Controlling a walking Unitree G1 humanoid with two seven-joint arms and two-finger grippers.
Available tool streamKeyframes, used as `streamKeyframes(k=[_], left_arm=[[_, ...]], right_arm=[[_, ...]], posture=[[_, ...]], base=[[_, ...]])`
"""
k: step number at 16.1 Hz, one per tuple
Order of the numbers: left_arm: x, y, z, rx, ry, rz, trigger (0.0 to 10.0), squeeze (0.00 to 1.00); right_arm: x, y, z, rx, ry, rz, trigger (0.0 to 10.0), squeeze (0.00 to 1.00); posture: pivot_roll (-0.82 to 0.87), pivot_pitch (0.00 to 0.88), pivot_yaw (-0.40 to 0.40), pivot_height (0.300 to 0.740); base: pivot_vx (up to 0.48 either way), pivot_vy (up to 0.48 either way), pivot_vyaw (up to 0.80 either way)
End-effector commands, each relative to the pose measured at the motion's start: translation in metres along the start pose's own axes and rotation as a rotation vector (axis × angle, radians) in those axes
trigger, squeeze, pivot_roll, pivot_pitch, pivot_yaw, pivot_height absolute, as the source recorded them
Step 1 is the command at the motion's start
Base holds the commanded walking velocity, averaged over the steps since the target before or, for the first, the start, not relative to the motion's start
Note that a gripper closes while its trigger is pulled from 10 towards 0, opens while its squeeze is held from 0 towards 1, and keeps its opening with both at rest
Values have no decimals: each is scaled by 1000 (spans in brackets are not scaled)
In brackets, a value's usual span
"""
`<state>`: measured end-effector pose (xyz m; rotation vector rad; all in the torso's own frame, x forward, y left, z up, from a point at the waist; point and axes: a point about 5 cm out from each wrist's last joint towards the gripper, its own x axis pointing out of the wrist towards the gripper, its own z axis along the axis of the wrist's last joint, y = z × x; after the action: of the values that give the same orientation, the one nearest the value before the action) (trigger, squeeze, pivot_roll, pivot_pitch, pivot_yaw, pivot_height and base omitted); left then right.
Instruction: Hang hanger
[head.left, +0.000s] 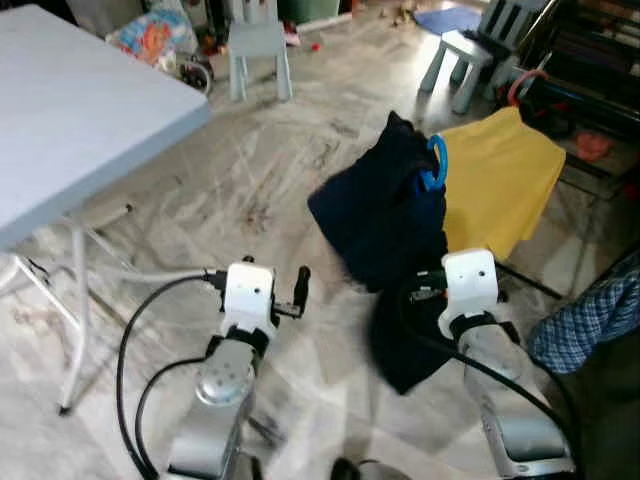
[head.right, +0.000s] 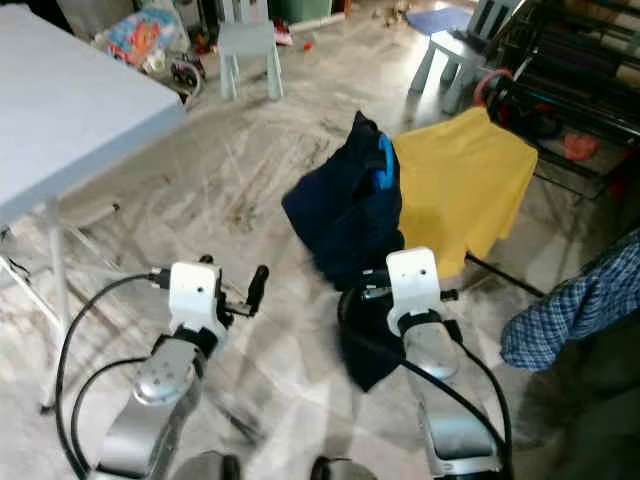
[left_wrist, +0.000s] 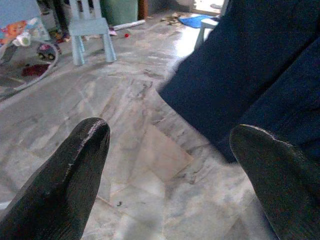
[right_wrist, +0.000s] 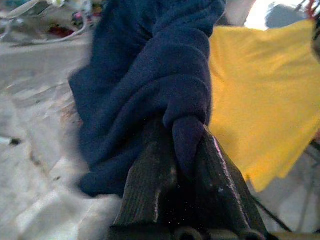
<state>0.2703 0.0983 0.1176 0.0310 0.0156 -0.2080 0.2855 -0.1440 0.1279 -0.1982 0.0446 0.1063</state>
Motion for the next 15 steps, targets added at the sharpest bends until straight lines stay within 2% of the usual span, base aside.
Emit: streamKeyframes(k=[1, 4, 10, 15], left_arm=[[-3, 1, -6, 4, 21, 17, 10000, 0], [-2, 2, -6, -8, 19, 39, 10000, 0], [-2, 6, -7, -27, 33, 65, 10000, 0], [-2, 7, -9, -18, 49, 67, 10000, 0]], right_arm=[[-1, 5, 0, 12, 2, 31, 10000, 0], [-3, 13, -5, 31, 28, 95, 10000, 0], [-4, 21, -6, 46, 35, 154, 10000, 0], [-6, 21, -8, 66, 44, 152, 10000, 0]], posture=[[-4, 167, -64, 740], [-5, 170, -72, 740], [-1, 175, -69, 740], [2, 183, -68, 740]], base=[[0, -322, 0], [0, 0, 0], [0, 0, 761], [0, 454, 800]])
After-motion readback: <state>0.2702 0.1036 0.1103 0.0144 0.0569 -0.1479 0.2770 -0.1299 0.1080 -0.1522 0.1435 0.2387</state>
